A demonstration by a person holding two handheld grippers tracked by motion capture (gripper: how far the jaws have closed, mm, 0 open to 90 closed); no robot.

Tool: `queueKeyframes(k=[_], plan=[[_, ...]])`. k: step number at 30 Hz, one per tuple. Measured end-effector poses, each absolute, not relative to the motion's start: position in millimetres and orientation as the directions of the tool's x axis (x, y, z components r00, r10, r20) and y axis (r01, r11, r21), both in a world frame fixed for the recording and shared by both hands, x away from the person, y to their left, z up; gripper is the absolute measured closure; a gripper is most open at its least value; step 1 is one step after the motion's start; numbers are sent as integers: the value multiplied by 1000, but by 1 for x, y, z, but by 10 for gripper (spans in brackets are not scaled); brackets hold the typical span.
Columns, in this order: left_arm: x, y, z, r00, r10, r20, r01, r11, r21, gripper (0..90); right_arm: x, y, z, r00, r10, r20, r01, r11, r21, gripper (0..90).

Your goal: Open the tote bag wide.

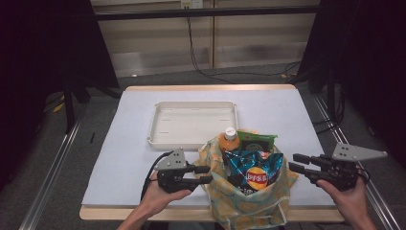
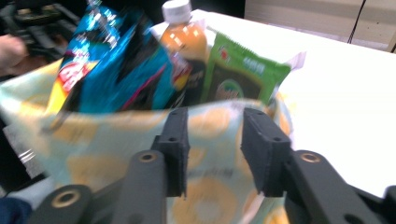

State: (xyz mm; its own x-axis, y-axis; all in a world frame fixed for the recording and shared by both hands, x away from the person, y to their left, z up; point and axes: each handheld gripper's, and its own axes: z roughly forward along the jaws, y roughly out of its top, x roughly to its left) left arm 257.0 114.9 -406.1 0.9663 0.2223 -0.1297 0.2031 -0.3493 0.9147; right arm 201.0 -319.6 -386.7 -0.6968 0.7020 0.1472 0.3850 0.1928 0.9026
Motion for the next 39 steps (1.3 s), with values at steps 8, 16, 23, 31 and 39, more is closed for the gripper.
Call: queueKeyframes(k=[8, 16, 23, 31, 39], plan=[[249, 96, -389, 981, 161, -108, 155, -317, 935, 513, 232, -299, -387, -674, 723, 152, 401, 186, 897, 399], [230, 71, -403, 992, 63, -108, 124, -404, 906, 451, 233, -289, -399, -673, 723, 157, 433, 212, 876, 353], [219, 64, -417, 992, -29, -119, 91, -478, 874, 857, 220, -285, -410, -674, 725, 144, 472, 273, 838, 369], [212, 62, -442, 989, -46, -140, 92, -549, 831, 900, 206, -289, -432, -683, 707, 183, 508, 280, 815, 675], [213, 57, -462, 989, -35, -141, 88, -625, 776, 900, 194, -292, -445, -695, 699, 170, 514, 317, 797, 900]])
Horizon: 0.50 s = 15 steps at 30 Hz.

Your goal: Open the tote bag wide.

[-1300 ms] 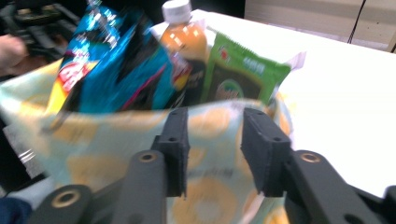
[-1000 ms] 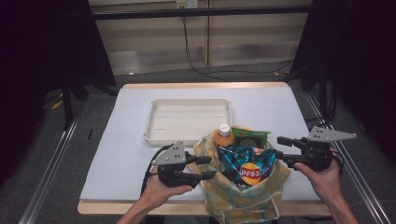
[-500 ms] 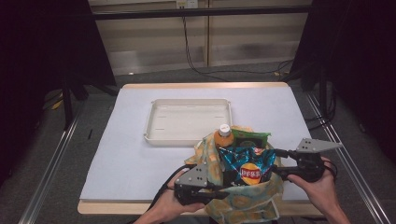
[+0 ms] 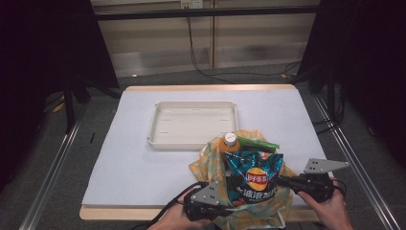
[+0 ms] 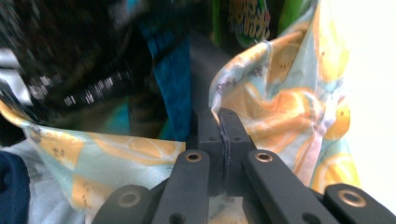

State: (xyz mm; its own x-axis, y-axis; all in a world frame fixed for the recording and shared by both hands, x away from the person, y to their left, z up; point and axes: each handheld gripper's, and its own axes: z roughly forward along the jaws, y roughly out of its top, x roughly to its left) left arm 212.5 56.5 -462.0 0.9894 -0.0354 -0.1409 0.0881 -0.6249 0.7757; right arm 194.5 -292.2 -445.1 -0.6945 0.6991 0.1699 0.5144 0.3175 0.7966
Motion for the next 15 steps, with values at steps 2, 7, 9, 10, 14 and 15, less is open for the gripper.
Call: queueKeyframes(k=[2, 7, 9, 10, 14, 15], plan=[[216, 58, -465, 988, -24, -153, 106, -620, 778, 900, 195, -293, -449, -694, 701, 165, 523, 333, 785, 900], [219, 60, -472, 990, -6, -144, 105, -653, 750, 900, 199, -294, -460, -687, 702, 185, 559, 348, 753, 900], [222, 61, -477, 987, 5, -160, 125, -646, 753, 895, 201, -294, -464, -687, 701, 190, 571, 359, 738, 900], [223, 62, -478, 987, 3, -163, 125, -658, 743, 893, 201, -294, -465, -684, 705, 185, 573, 364, 734, 900], [225, 63, -483, 984, 19, -176, 143, -667, 731, 857, 201, -289, -466, -699, 702, 140, 554, 406, 727, 898], [226, 63, -483, 982, 15, -186, 150, -658, 738, 847, 201, -288, -466, -698, 702, 140, 555, 407, 726, 893]])
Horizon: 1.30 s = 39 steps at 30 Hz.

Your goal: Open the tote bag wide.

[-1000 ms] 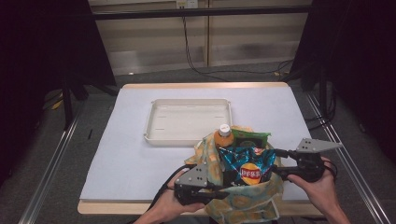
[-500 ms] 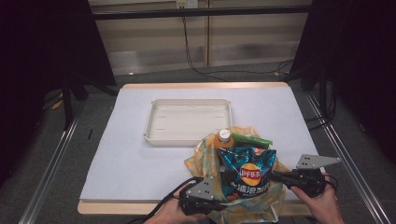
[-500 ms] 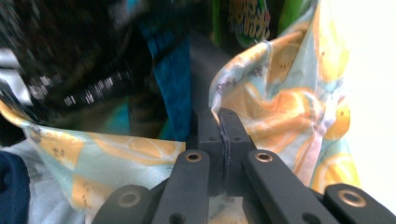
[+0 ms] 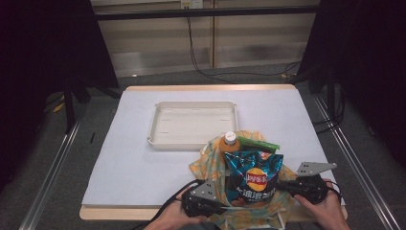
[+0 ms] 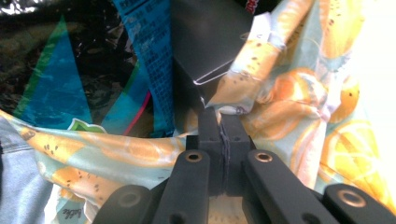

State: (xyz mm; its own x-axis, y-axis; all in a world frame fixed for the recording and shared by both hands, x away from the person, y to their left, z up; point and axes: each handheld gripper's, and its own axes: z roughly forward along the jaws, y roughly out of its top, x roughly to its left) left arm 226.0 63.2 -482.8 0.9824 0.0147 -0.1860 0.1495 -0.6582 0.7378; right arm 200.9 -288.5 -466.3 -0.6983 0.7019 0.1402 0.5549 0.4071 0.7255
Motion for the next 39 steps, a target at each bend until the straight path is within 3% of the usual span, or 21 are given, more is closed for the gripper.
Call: queueKeyframes(k=[2, 3, 13, 14, 21, 24, 31, 39], plan=[[225, 63, -482, 983, 19, -183, 150, -658, 738, 826, 202, -289, -466, -697, 703, 144, 556, 402, 728, 871], [224, 64, -479, 984, 22, -179, 150, -654, 742, 768, 202, -291, -465, -692, 707, 147, 554, 388, 737, 828], [221, 76, -462, 984, 29, -175, 159, -581, 798, 625, 196, -299, -454, -685, 708, 172, 500, 285, 818, 661], [220, 79, -458, 984, 33, -174, 162, -560, 812, 613, 195, -300, -452, -685, 706, 179, 495, 271, 825, 604], [221, 88, -441, 987, 66, -148, 162, -486, 859, 470, 191, -307, -445, -679, 709, 191, 462, 210, 862, 488], [225, 94, -431, 984, 102, -148, 178, -422, 889, 453, 187, -310, -441, -670, 717, 194, 443, 176, 879, 425], [235, 92, -423, 976, 134, -170, 208, -364, 908, 377, 184, -310, -432, -663, 725, 188, 417, 148, 897, 346], [240, 86, -410, 972, 167, -167, 212, -311, 927, 312, 182, -308, -431, -669, 722, 176, 404, 154, 902, 324]])
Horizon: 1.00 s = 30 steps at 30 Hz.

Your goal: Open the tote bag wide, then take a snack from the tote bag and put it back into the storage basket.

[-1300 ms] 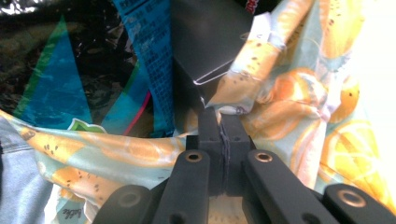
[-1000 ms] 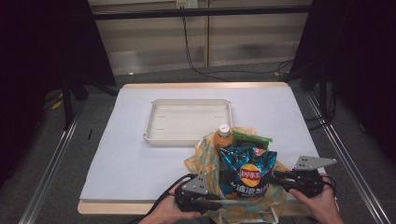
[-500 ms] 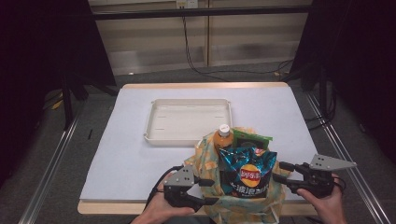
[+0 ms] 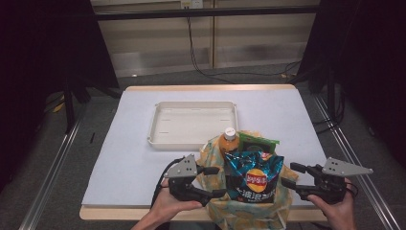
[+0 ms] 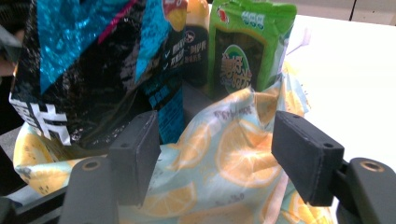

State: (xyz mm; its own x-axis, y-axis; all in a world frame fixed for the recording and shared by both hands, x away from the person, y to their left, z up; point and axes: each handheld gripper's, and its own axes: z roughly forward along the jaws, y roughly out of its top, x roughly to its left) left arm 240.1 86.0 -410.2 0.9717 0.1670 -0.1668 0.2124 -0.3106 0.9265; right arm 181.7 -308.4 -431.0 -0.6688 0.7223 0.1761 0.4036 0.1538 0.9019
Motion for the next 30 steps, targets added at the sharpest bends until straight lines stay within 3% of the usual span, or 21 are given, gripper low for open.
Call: queueKeyframes(k=[14, 24, 26, 30], plan=[[258, 67, -387, 980, 154, -128, 169, -293, 941, 202, 180, -312, -430, -668, 725, 167, 397, 157, 904, 324], [268, 48, -366, 982, 141, -128, 162, -261, 952, 171, 179, -310, -430, -669, 725, 164, 391, 156, 907, 315], [269, 47, -367, 983, 132, -123, 155, -267, 951, 168, 179, -310, -430, -675, 720, 161, 384, 157, 910, 306], [270, 39, -372, 986, 126, -109, 141, -280, 950, 191, 180, -310, -428, -676, 717, 170, 378, 138, 916, 185]])
